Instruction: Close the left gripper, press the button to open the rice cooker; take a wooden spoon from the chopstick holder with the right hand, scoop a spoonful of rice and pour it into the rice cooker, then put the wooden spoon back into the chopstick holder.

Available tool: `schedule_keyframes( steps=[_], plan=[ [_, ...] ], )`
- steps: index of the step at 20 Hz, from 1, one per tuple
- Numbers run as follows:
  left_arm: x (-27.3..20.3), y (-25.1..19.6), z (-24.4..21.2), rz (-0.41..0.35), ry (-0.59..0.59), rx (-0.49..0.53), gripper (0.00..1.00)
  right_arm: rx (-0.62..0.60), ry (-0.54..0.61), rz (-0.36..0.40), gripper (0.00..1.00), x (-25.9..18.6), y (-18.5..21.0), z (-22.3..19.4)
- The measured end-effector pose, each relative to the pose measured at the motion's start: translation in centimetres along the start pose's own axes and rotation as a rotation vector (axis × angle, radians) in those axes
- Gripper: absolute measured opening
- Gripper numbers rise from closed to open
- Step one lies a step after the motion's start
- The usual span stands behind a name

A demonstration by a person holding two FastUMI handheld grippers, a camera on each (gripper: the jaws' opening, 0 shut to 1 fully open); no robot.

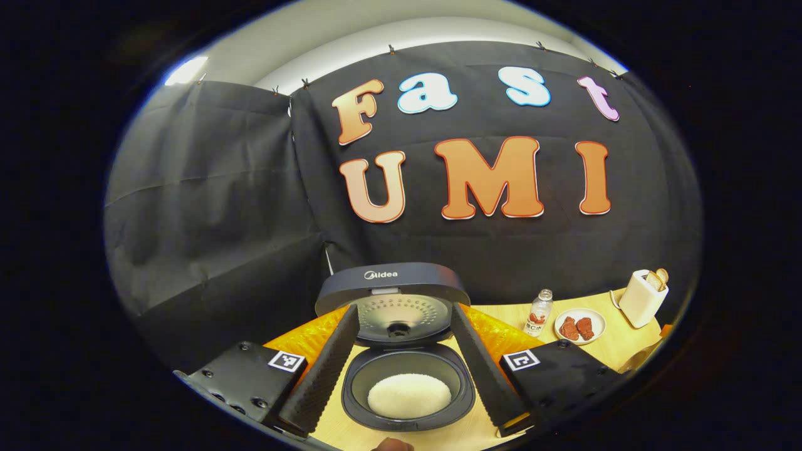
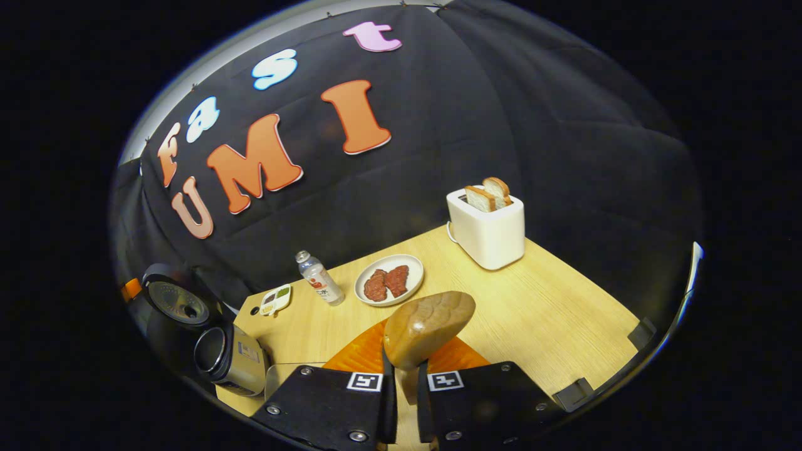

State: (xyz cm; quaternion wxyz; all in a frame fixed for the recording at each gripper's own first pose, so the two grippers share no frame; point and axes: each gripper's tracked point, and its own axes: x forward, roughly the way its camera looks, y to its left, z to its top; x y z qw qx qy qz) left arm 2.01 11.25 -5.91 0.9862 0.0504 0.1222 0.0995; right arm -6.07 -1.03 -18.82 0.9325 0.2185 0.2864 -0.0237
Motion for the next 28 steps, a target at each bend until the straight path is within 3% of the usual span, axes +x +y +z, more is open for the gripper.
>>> schedule_keyframes(
  steps=[7,12,14,15,20,25,28],
  plan=[
    [1.0,3.0,-2.3,-0.011,0.013,-0.015,1.00,-0.056,0.025,0.114,0.12,0.1,8.5,-2.3],
    [1.4,4.9,-4.6,-0.016,0.049,-0.044,0.96,-0.260,0.004,0.120,0.12,1.7,11.2,-5.8],
    [1.5,5.8,-5.7,-0.014,0.069,-0.050,0.96,-0.386,0.001,0.069,0.07,2.6,10.8,-7.6],
    [1.6,6.3,-6.0,-0.013,0.075,-0.049,1.00,-0.435,-0.020,0.060,0.12,3.0,11.0,-7.8],
    [1.8,8.5,-6.8,0.004,0.072,-0.016,1.00,-0.641,-0.106,0.034,0.08,3.5,12.5,-10.0],
    [2.6,9.3,-7.4,-0.002,0.087,-0.011,0.96,-0.676,-0.106,-0.026,0.08,3.8,11.3,-13.6],
    [3.1,9.1,-7.8,-0.023,0.098,0.011,1.00,-0.692,-0.178,-0.031,0.08,3.1,11.6,-14.5]
  ],
)
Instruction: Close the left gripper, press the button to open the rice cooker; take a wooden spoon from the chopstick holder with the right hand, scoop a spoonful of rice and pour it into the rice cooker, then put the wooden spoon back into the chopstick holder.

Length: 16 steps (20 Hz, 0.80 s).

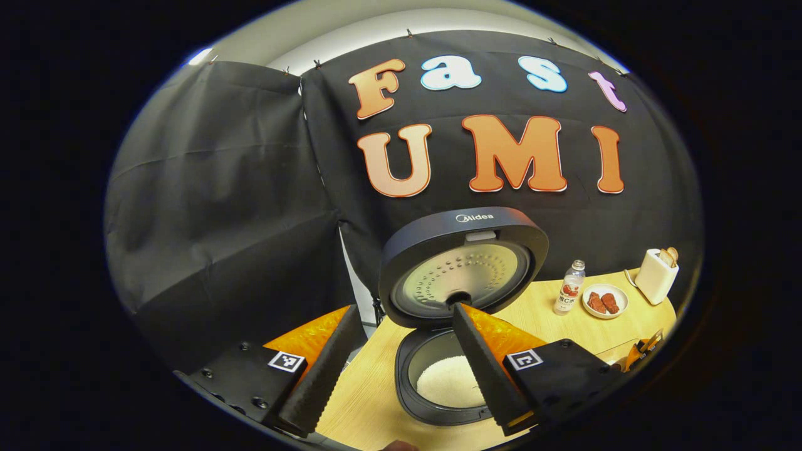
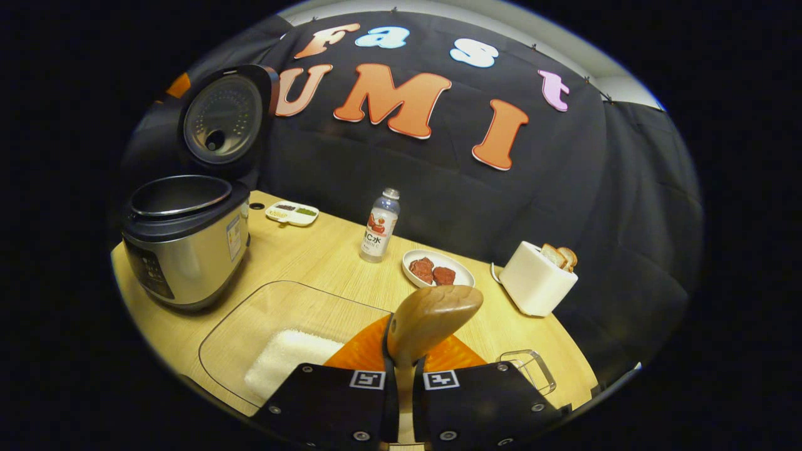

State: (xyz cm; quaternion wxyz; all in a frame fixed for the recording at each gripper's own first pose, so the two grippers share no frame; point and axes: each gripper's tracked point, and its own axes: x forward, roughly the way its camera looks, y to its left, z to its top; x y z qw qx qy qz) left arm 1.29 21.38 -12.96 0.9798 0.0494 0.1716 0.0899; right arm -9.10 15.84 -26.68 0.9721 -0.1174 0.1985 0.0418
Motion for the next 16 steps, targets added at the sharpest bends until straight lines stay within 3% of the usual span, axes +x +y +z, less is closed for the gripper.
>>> schedule_keyframes(
  steps=[7,11,12,16],
  plan=[
    [0.3,-0.7,-0.2,-0.036,0.005,0.032,1.00,0.075,0.027,-0.042,0.08,-0.4,1.6,-1.0],
    [0.4,-0.5,-1.0,-0.037,0.021,0.030,1.00,0.252,0.061,-0.024,0.08,0.5,2.2,-0.3],
    [0.3,-0.4,-1.1,-0.037,0.025,0.025,0.96,0.302,0.075,-0.007,0.08,0.6,2.7,-0.2],
    [0.6,-0.1,-1.2,-0.032,0.028,0.010,1.00,0.543,0.160,0.086,0.08,1.1,4.4,0.0]
  ],
)
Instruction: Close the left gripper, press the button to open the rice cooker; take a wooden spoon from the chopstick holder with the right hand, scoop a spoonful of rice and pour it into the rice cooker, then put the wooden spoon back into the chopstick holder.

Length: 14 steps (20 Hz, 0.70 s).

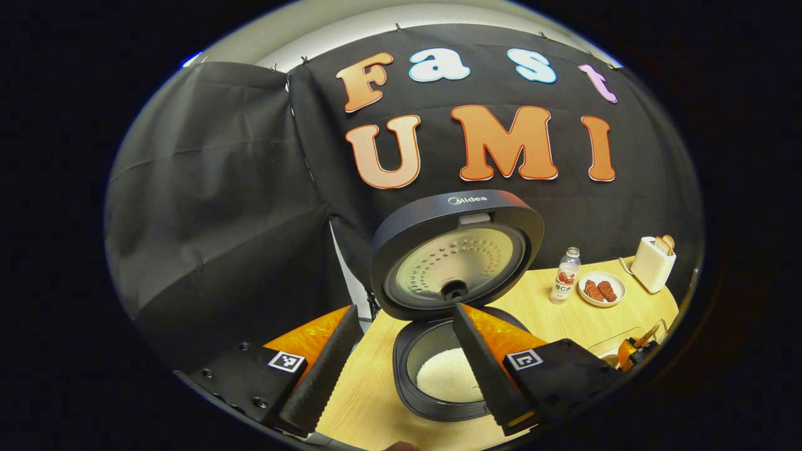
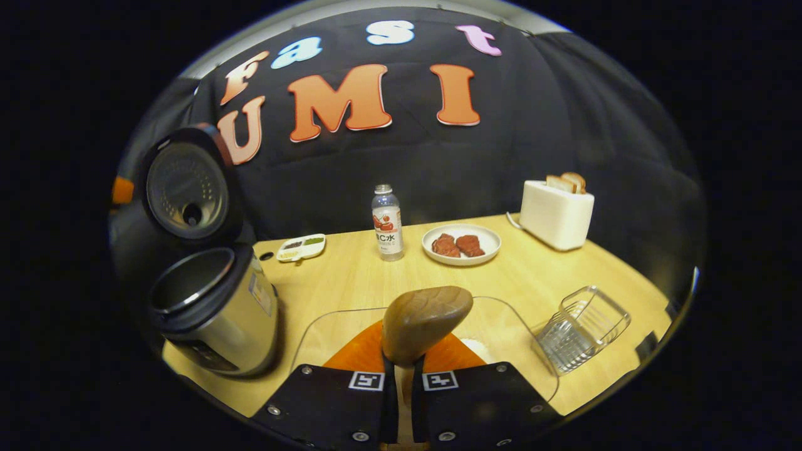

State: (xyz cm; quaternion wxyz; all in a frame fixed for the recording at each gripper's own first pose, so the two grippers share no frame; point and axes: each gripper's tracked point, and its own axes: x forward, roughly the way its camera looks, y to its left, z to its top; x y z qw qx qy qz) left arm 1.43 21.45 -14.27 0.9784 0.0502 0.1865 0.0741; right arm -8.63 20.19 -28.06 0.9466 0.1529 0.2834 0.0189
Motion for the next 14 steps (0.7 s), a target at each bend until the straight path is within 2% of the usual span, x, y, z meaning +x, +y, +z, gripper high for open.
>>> schedule_keyframes(
  steps=[2,3,5,6,8,9,10,12,14],
  plan=[
    [0.1,-0.1,-0.1,0.000,0.002,-0.005,1.00,0.093,0.053,0.029,0.08,0.4,0.4,-0.3],
    [0.1,-0.2,-0.2,-0.002,0.003,-0.008,0.96,0.130,0.076,0.034,0.08,0.6,0.4,-0.4],
    [0.1,-0.2,-0.3,-0.004,0.007,-0.015,0.96,0.204,0.108,0.036,0.08,1.1,0.0,-0.5],
    [0.1,-0.3,-0.4,-0.005,0.009,-0.018,1.00,0.241,0.126,0.038,0.08,1.2,-0.1,-0.6],
    [0.2,-0.4,-0.6,-0.008,0.015,-0.023,0.96,0.314,0.158,0.044,0.08,1.6,-0.1,-0.7],
    [0.3,-0.4,-0.6,-0.008,0.018,-0.024,1.00,0.335,0.166,0.047,0.08,1.6,-0.1,-0.7],
    [0.4,-0.4,-0.7,-0.008,0.021,-0.025,0.96,0.348,0.174,0.054,0.08,1.7,0.1,-0.7],
    [0.5,-0.4,-0.7,-0.008,0.022,-0.026,1.00,0.362,0.193,0.080,0.08,1.6,0.7,-0.9],
    [0.4,-0.4,-0.7,-0.009,0.021,-0.025,0.96,0.406,0.227,0.118,0.08,1.6,1.6,-1.2]
  ],
)
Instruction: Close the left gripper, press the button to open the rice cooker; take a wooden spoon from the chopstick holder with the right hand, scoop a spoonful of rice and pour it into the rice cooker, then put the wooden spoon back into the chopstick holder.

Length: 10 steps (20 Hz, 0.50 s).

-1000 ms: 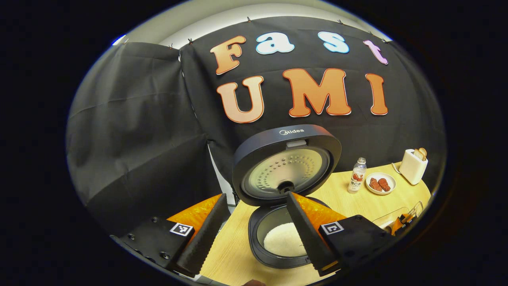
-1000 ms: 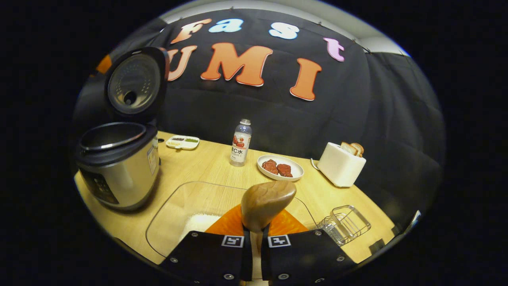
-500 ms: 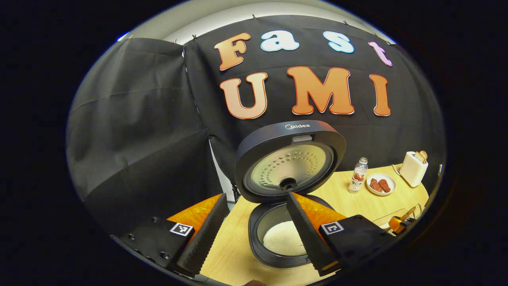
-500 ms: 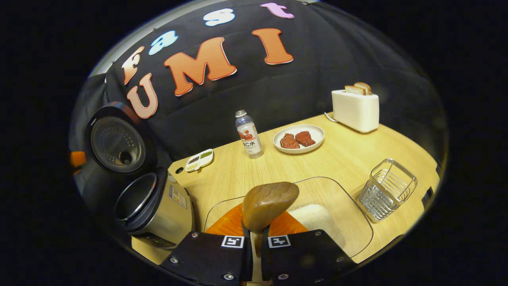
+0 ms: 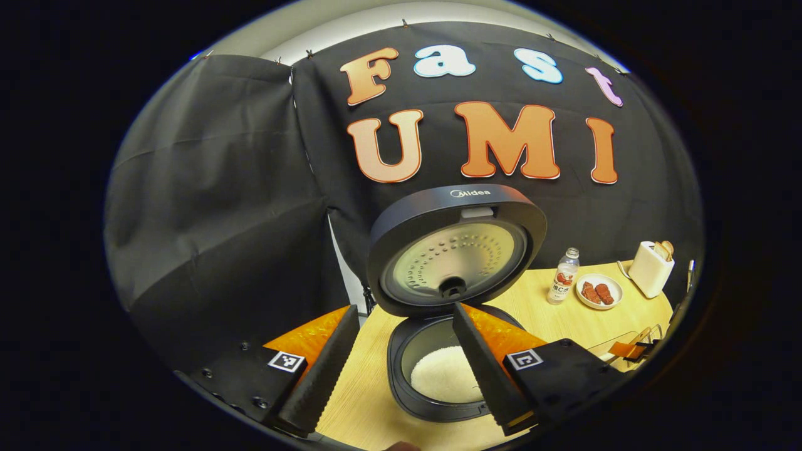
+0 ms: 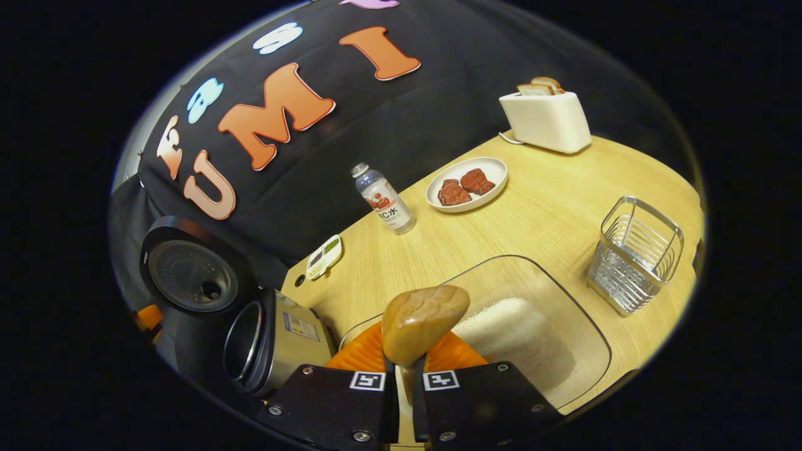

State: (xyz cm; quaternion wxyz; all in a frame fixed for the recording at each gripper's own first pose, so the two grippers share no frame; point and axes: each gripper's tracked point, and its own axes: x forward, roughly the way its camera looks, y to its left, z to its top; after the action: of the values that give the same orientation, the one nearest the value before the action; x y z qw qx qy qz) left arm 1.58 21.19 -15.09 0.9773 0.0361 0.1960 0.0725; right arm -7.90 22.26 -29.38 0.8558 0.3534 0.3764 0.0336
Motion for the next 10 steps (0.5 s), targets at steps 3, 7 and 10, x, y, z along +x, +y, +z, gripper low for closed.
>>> schedule_keyframes(
  steps=[3,7,10],
  plan=[
    [0.0,0.0,0.1,0.002,0.000,0.004,0.96,0.088,0.060,0.039,0.08,0.5,0.3,-0.9],
    [0.1,0.3,0.0,0.006,0.004,0.007,1.00,0.182,0.116,0.084,0.08,0.9,0.4,-1.7],
    [0.1,0.3,0.1,0.009,0.006,0.006,1.00,0.246,0.134,0.132,0.08,0.9,0.9,-1.2]
  ],
)
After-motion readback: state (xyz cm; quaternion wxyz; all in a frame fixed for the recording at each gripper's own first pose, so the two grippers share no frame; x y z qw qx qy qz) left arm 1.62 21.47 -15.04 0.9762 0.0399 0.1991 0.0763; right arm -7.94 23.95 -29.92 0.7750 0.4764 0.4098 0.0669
